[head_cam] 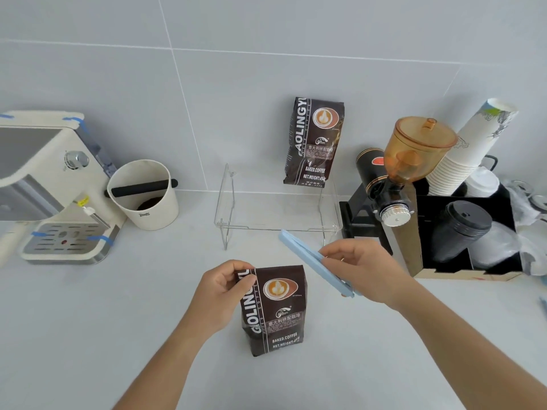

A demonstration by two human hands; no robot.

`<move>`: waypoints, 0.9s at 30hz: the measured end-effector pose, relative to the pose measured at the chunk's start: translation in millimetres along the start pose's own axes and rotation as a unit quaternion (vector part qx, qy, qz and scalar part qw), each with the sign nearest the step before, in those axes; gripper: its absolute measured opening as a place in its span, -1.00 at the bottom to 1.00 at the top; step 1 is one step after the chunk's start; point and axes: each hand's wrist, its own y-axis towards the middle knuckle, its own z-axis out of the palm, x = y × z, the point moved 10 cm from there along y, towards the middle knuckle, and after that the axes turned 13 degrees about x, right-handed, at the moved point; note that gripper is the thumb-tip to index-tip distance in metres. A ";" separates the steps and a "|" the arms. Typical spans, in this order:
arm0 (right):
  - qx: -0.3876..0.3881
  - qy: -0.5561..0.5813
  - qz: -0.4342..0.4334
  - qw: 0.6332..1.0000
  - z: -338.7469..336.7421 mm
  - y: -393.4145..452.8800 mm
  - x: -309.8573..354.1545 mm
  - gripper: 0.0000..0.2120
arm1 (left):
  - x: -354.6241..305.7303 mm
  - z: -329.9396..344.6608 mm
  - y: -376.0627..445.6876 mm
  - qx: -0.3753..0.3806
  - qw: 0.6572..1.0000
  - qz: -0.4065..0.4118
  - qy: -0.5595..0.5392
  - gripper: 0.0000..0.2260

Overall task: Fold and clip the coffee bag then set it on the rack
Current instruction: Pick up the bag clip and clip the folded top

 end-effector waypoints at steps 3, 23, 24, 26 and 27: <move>0.018 -0.060 -0.007 0.998 7.6 10.6 13.0 -0.84 | -2.0 1.7 -2.0 -0.004 1.000 0.009 -0.005 -0.74; 0.083 -0.210 -0.047 0.973 44.8 47.5 42.3 -0.86 | -1.7 -8.0 5.2 0.013 1.000 0.017 -0.013 -0.51; 0.084 -0.214 -0.048 0.972 47.0 49.2 43.1 -0.85 | -1.3 -9.0 4.8 0.015 1.000 0.016 -0.002 -0.49; 0.084 -0.225 -0.049 0.970 50.1 52.3 44.7 -0.85 | -1.0 -10.9 3.8 0.015 1.000 0.014 0.024 -0.47; 0.084 -0.229 -0.049 0.969 51.2 53.5 45.1 -0.85 | -1.3 -12.1 3.3 0.015 0.999 0.016 0.036 -0.48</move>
